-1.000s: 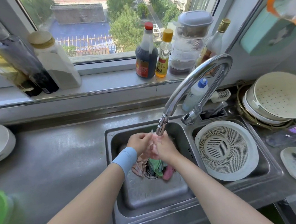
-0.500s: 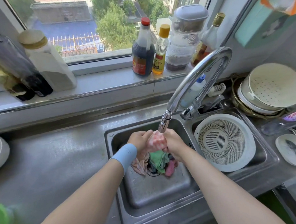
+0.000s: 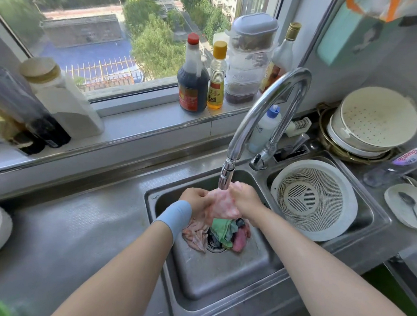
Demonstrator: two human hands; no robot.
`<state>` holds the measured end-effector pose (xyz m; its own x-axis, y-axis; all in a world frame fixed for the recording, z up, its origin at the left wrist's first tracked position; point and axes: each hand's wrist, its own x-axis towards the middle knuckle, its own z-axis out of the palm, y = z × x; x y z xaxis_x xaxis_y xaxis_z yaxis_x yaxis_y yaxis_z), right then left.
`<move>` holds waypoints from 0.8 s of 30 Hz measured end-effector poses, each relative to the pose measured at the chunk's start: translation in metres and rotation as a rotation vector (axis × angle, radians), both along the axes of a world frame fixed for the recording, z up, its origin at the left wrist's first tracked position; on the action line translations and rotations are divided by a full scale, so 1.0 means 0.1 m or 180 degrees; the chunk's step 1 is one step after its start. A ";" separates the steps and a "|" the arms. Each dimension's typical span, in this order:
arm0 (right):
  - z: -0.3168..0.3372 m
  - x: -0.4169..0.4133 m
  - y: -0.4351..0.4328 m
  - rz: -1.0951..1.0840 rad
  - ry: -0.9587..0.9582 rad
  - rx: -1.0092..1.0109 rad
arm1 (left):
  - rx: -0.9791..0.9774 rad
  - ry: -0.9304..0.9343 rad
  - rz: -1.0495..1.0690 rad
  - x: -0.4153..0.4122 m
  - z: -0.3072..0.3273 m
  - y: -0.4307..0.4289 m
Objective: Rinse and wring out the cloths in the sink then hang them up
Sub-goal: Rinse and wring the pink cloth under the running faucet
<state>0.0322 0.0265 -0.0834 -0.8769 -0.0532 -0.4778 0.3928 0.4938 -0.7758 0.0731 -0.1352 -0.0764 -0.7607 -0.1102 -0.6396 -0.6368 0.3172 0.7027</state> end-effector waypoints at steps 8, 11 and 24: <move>-0.05 0.08 0.23 0.0674 -0.0359 -0.0631 | 0.1821 -0.0379 0.0600 -0.07 0.06 0.21; -0.11 0.02 0.24 0.0844 -0.0192 -0.0491 | 0.1582 -0.0207 0.0750 0.03 -0.04 0.27; -0.23 0.09 0.24 0.1566 0.0218 -0.0153 | 0.1221 0.0291 0.1321 0.31 -0.10 0.49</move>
